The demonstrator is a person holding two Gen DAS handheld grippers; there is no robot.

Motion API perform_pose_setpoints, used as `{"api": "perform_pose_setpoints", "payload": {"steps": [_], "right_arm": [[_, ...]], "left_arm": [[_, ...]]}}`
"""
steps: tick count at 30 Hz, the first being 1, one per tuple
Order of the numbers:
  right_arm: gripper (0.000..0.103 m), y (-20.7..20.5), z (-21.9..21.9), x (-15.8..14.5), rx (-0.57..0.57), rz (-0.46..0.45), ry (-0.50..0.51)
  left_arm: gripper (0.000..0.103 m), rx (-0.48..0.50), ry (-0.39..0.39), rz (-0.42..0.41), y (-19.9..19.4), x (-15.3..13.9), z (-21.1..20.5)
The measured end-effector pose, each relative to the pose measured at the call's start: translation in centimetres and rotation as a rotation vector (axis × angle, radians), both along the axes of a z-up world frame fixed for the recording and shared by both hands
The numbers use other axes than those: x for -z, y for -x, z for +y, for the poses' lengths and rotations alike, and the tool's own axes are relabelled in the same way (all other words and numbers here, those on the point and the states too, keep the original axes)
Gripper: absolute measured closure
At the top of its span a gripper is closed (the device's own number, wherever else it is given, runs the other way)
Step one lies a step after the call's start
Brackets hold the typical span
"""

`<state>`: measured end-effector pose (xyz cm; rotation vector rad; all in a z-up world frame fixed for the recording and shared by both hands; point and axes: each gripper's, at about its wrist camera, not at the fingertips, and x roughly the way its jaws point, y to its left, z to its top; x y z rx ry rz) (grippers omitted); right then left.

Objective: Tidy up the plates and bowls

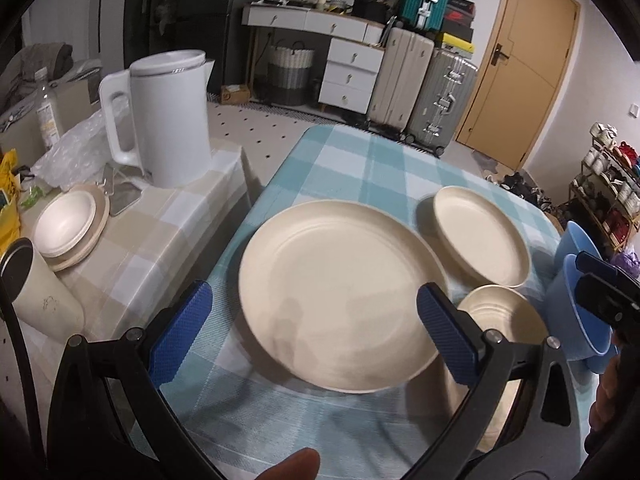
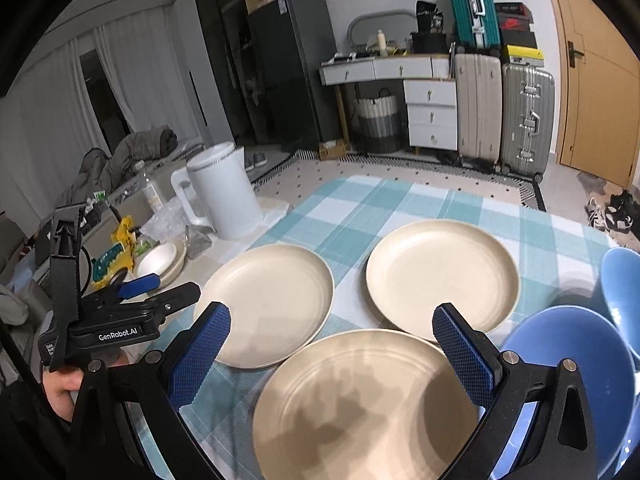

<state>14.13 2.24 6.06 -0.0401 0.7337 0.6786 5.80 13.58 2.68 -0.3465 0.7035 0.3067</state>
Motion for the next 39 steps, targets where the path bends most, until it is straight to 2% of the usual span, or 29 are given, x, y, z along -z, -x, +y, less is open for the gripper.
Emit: {"api": "perform_pose_setpoints", "payload": {"steps": [3,10,17,19,26,31,33,34,36,37,39], "right_arm": [[0.000,-0.9,1.4,1.1,0.000,0.012,0.040],[0.000,-3.2,4.4,3.6,-0.006,0.057,0.062],[0.002,-4.8,7.1,5.8,-0.043,0.086,0.116],[0.011,-5.3,7.8,6.4,-0.061,0.104,0.120],[0.016,-6.6,9.2,8.7,-0.067,0.173,0.133],[0.028,-7.3,9.5,9.6,-0.057,0.190,0.138],[0.030,-7.4,9.5,9.8,-0.060,0.195,0.138],[0.034,-7.5,9.7,10.0,-0.062,0.195,0.149],[0.038,-7.5,9.9,10.2,-0.065,0.196,0.160],[0.044,-7.5,10.0,10.3,-0.067,0.196,0.163],[0.050,-7.5,10.2,10.4,-0.064,0.190,0.168]], "left_arm": [[0.001,-0.017,0.013,0.020,-0.4,1.2,1.0],[0.001,-0.052,0.052,0.064,-1.3,3.6,3.3],[0.010,-0.049,0.088,0.112,-2.2,5.9,4.3],[0.012,-0.052,0.093,0.128,-2.4,6.3,4.4],[0.022,-0.050,0.137,0.149,-2.8,7.6,4.8],[0.029,-0.051,0.145,0.152,-2.9,7.9,4.8],[0.034,-0.050,0.144,0.152,-2.8,7.9,4.8],[0.035,-0.049,0.146,0.152,-2.8,7.9,4.9],[0.042,-0.050,0.145,0.152,-2.8,7.9,4.9],[0.044,-0.050,0.144,0.152,-2.8,7.9,4.9],[0.051,-0.054,0.149,0.150,-2.7,8.0,5.0]]}}
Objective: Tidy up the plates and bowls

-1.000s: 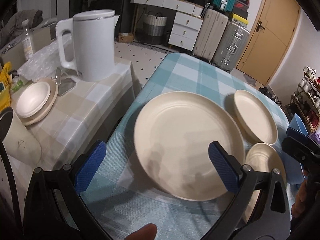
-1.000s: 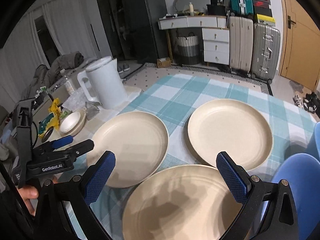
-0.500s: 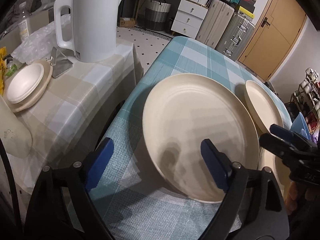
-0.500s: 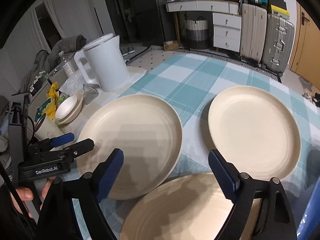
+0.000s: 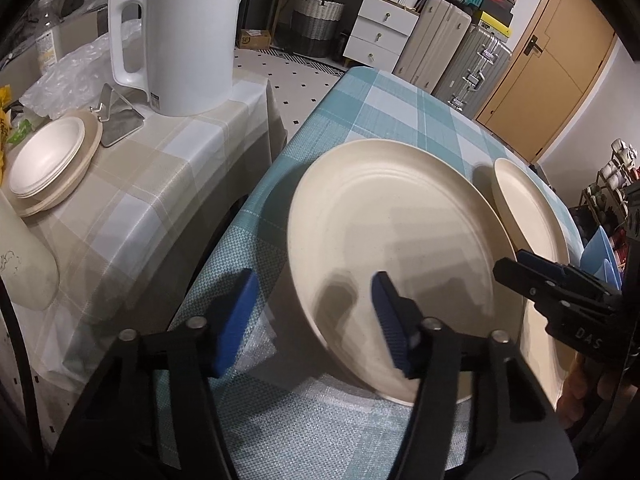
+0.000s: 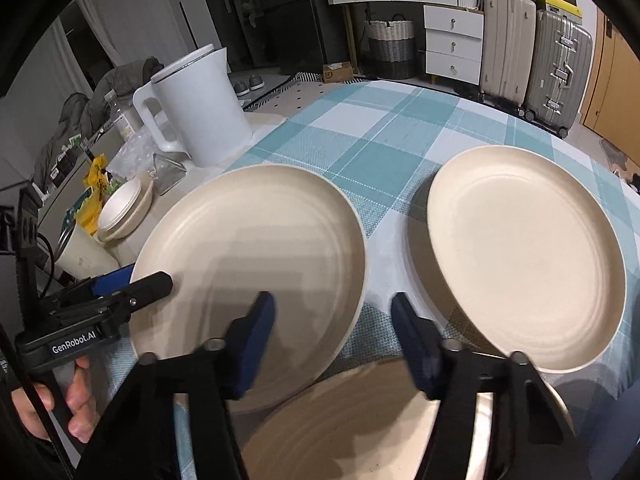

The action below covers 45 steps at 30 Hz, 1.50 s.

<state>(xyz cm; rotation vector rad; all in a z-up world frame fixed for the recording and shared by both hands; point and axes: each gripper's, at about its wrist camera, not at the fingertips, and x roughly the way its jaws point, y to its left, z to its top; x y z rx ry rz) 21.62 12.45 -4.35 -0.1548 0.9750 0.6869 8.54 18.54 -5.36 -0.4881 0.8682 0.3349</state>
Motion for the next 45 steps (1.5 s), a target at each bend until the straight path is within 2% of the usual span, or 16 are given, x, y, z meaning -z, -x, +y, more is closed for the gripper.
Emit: {"api": "perform_pose_setpoints", "payload": {"steps": [1,3,9,10,13,29,45], "right_arm": [[0.057,0.0,0.0,0.0,0.003,-0.001,0.000],[0.064,0.1,0.1,0.2,0.009,-0.001,0.009],[0.077,0.2,0.2,0.3,0.025,-0.028,0.034],[0.081,0.1,0.2,0.3,0.031,-0.033,0.036],[0.085,0.0,0.0,0.3,0.034,-0.035,0.037],[0.085,0.7,-0.5,-0.3,0.035,-0.054,0.014],[0.085,2.7,-2.4,-3.6,0.060,-0.110,-0.025]], "left_arm": [[0.053,-0.002,0.001,0.001,0.1,-0.1,0.0],[0.064,-0.002,0.008,-0.001,0.1,-0.1,0.1],[0.087,0.000,0.004,0.001,0.0,0.1,0.1],[0.087,0.002,0.003,0.001,0.0,0.1,0.0],[0.087,0.002,-0.010,0.003,-0.1,0.1,-0.1],[0.087,-0.001,-0.039,-0.015,0.4,-1.1,-0.7],[0.087,0.031,-0.066,-0.084,1.8,-4.2,-2.1]]}}
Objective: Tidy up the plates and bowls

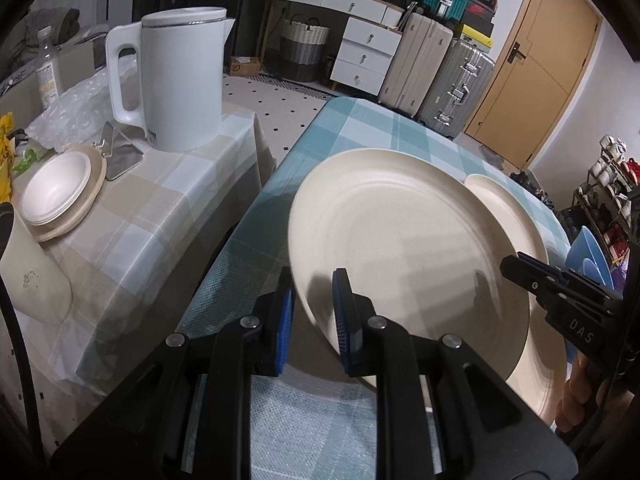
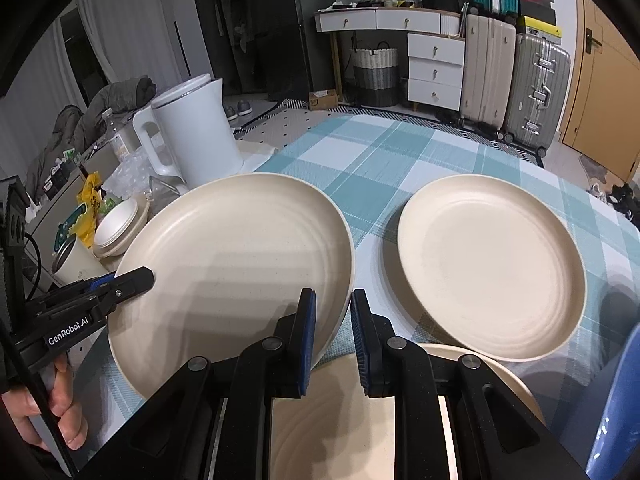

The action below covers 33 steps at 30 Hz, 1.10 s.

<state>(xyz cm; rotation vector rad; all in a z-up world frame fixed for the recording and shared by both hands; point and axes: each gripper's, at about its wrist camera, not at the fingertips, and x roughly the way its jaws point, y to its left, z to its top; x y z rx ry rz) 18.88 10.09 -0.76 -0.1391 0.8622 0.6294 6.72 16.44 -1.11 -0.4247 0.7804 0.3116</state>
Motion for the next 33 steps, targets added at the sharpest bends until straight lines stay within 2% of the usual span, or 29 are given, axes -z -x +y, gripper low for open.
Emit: {"api": "perform_pose_setpoints", "payload": {"steps": [18,33], "right_arm": [[0.085,3.4,-4.9,-2.8,0.102,-0.044,-0.046],[0.084,6.0,-9.1,-3.8,0.174,-0.040,-0.060]], "left_arm": [[0.087,0.103,-0.036,-0.043,0.9,-3.1,-4.5],[0.087,0.203,-0.048,-0.028,0.8,-3.6,-8.2]]}}
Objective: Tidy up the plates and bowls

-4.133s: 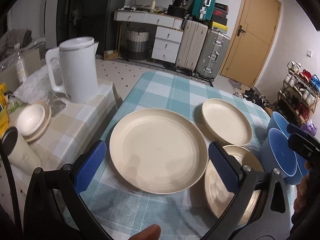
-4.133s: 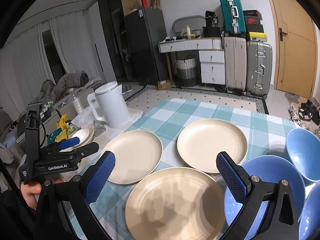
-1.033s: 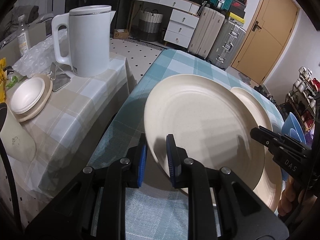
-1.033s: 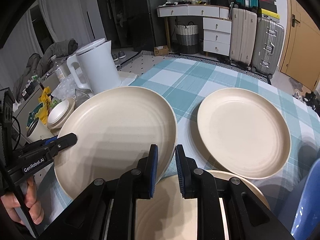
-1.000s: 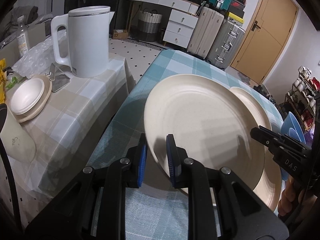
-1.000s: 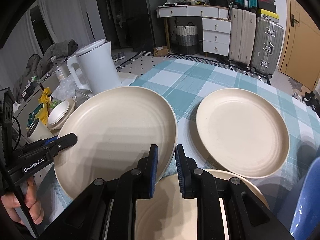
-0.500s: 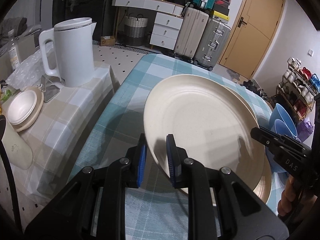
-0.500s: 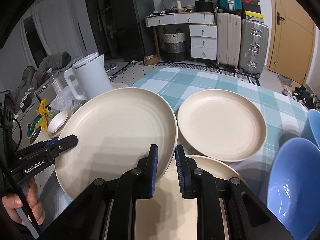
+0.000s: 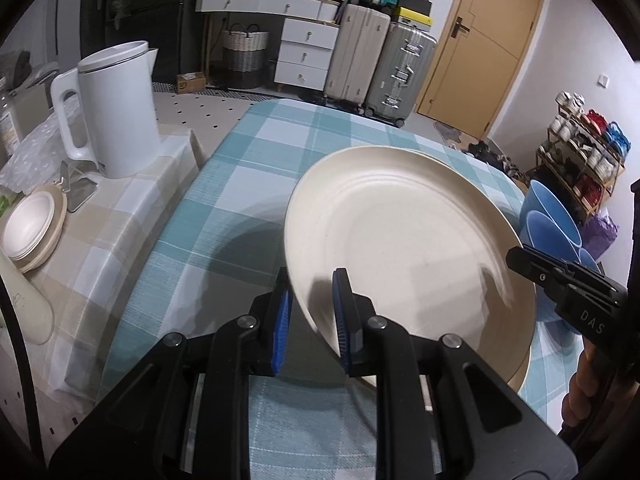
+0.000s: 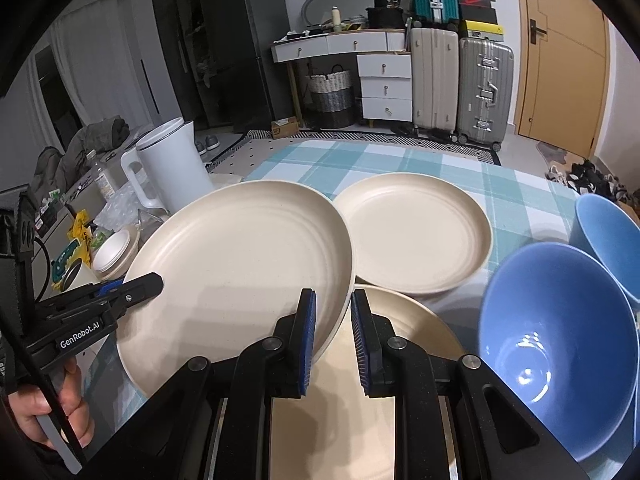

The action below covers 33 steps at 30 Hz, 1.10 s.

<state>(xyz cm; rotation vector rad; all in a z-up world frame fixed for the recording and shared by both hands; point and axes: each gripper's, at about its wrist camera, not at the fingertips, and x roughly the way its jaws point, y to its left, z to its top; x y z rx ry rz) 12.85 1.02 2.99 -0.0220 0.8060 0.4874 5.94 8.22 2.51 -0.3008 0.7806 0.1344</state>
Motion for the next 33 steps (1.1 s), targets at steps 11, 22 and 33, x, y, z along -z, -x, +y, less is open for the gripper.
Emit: {"api": "perform_pose_setpoints", "payload": {"steps": [11,22,33], "right_arm": [[0.084,1.4,-2.7,0.2,0.051,0.011,-0.016],[0.084,2.8,-4.5,0.9,0.103,0.029,-0.009],[0.083,4.1,-5.7,2.1,0.138,0.044,0.011]], "left_arm": [[0.087,0.068,-0.027,0.013,-0.2,0.1,-2.1],[0.087,0.139,-0.066,0.041,-0.5,0.7,-4.2],[0.086,0.192,-0.098,0.074,-1.0,1.8,-6.2]]}}
